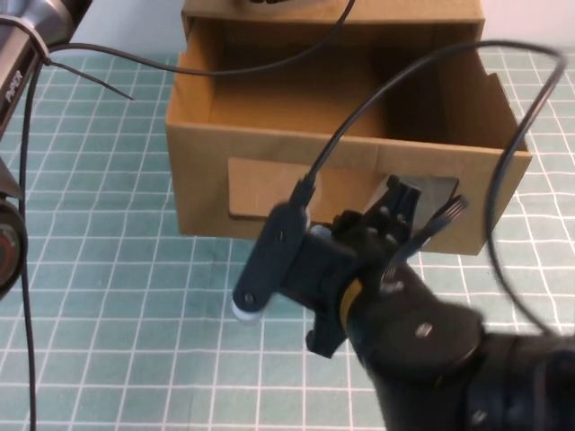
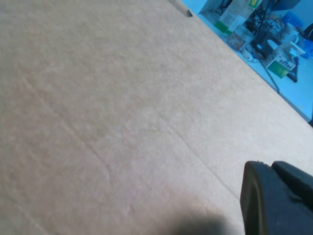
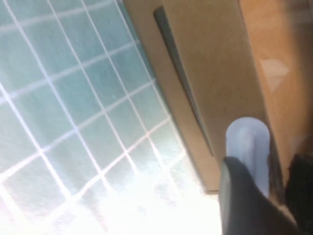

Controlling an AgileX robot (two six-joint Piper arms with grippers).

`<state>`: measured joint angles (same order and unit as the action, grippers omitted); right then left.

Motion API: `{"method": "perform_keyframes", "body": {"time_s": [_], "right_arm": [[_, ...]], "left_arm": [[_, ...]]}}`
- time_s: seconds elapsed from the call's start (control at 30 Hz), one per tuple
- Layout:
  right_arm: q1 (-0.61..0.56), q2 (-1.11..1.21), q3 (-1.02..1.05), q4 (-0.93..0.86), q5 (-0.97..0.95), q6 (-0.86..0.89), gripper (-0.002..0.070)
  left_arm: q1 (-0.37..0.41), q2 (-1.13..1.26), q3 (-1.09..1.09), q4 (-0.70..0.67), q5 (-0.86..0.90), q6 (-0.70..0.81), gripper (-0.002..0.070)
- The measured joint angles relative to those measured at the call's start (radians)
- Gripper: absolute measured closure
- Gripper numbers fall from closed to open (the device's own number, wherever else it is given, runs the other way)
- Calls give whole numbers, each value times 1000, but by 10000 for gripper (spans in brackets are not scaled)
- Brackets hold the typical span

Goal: Open the shoe box
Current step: 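Pull the top drawer of the cardboard box fully open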

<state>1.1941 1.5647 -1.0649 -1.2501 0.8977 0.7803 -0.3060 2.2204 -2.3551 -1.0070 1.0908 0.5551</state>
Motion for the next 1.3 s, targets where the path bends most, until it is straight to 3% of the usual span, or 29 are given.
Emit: {"method": "perform_keyframes", "body": {"time_s": [0.17, 0.37, 0.5, 0.67, 0.83, 1.0, 1.07, 1.3], "right_arm": [[0, -62, -105, 231, -25, -85, 365], [0, -141, -199, 587, -21, -392, 146], [0, -195, -205, 702, -3, -510, 111], [0, -339, -208, 683, 16, -547, 108], [0, -496, -209, 585, 112, -671, 213], [0, -589, -209, 525, 309, -698, 533], [0, -622, -209, 523, 342, -698, 621], [0, -732, -133, 580, 295, -698, 685]], "left_arm": [[6, -2, 0, -53, 21, 0, 680], [26, -35, -7, -59, 97, -55, 680], [43, -72, -27, -8, 141, -127, 680], [82, -213, -40, 43, 153, -174, 680], [101, -412, -47, 222, 164, -236, 680], [101, -642, -13, 432, 174, -279, 680], [101, -752, 59, 499, 176, -283, 680], [101, -1153, 563, 661, 174, -283, 680]]}}
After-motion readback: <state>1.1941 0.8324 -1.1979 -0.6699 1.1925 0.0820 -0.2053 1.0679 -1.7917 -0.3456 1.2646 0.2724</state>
